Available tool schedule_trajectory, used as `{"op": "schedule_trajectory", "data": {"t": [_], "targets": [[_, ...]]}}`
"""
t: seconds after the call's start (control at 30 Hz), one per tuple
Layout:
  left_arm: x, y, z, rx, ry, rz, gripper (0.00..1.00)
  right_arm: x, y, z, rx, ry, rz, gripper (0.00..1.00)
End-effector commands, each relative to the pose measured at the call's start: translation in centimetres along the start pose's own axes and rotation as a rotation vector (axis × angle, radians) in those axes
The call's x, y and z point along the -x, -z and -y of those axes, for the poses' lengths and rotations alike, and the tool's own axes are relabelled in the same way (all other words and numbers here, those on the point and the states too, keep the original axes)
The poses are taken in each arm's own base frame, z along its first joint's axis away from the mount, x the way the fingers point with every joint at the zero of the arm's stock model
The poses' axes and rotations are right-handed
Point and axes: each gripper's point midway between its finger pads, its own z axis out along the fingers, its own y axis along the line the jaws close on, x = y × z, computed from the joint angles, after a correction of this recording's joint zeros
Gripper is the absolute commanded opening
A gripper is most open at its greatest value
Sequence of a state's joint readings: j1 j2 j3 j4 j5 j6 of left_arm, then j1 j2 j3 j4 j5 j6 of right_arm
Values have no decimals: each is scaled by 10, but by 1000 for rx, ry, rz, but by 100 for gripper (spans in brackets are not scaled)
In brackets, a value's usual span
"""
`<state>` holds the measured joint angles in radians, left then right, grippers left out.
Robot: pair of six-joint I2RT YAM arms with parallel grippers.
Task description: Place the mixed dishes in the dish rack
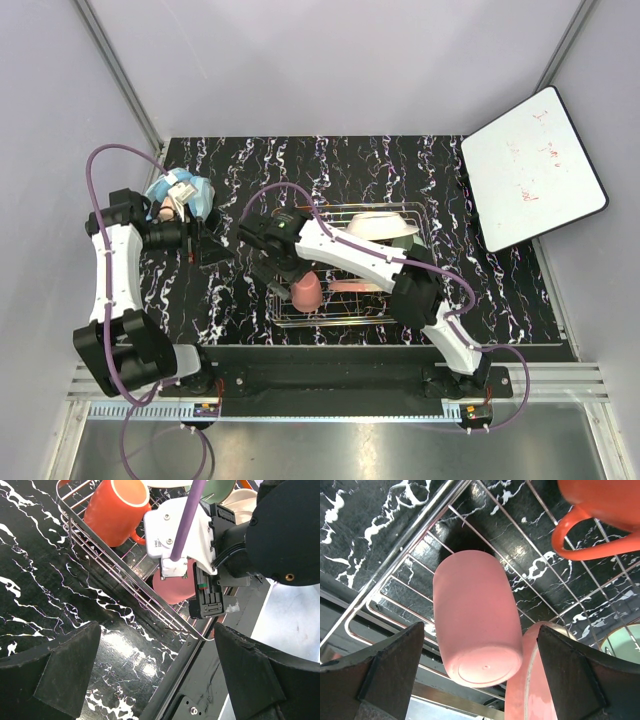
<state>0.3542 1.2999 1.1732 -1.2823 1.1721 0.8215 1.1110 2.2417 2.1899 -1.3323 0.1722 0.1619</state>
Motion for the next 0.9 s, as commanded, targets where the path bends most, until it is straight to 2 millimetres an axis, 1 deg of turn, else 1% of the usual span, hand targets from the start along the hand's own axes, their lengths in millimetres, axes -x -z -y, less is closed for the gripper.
{"op": "schedule_trajectory", "data": {"t": [0.0,0.03,0.07,0.1,0.13,0.17,0.23,0.27,0.3,0.33,0.37,0.4,0.43,0.47,0.5,0.53,0.57,0.6,0.63,0.7,0.73,0.77,0.8,0.83,0.87], "targets": [[3,2,-2,22,-38,7,99,23,48,10,-17,-34,150,100],[3,2,-3,25,-36,5,99,25,55,15,-33,-42,170,100],[3,2,-5,32,-26,1,99,28,71,19,-36,-56,209,100],[3,2,-6,39,-21,2,99,30,80,22,-43,-65,235,100],[4,3,-10,54,-30,4,99,31,90,30,-68,-78,261,100],[4,4,-13,80,-2,-4,99,34,109,37,-79,-96,313,100],[5,4,-25,138,-5,-10,99,36,135,61,-136,-150,383,100],[3,7,-31,188,17,-25,99,34,164,75,-133,-190,454,100],[2,7,-34,214,16,-36,99,39,180,86,-124,-242,520,100],[3,7,-43,252,-3,-40,99,40,194,100,-119,-287,571,100],[-1,5,-49,316,22,-76,99,28,215,135,-139,-378,630,100],[-2,4,-53,341,15,-91,99,34,229,152,-127,-447,713,100],[0,1,-57,362,-4,-94,99,28,236,172,-137,-502,750,99],[-2,-4,-59,400,11,-127,99,2,243,216,-192,-613,774,100],[-1,-8,-61,416,1,-143,99,0,253,233,-187,-662,841,100],[7,-11,-61,430,-26,-147,99,-11,255,254,-213,-720,863,100],[8,-19,-61,444,-21,-172,99,-41,253,286,-272,-815,866,100],[13,-23,-59,441,-26,-170,99,-45,255,298,-263,-839,901,100],[27,-26,-61,453,-22,-146,99,-57,241,307,-280,-861,870,100],[40,-37,-57,442,-38,-141,99,-73,225,328,-316,-910,823,100],[53,-38,-58,454,-44,-124,99,-77,209,331,-317,-918,779,100],[58,-41,-56,455,-54,-119,99,-79,202,334,-316,-929,760,100],[67,-40,-60,473,-63,-93,99,-83,196,338,-318,-943,745,100],[71,-39,-63,496,-54,-78,99,-87,185,339,-318,-956,722,100],[74,-38,-65,515,-51,-66,99,-89,181,342,-317,-961,716,100]]}}
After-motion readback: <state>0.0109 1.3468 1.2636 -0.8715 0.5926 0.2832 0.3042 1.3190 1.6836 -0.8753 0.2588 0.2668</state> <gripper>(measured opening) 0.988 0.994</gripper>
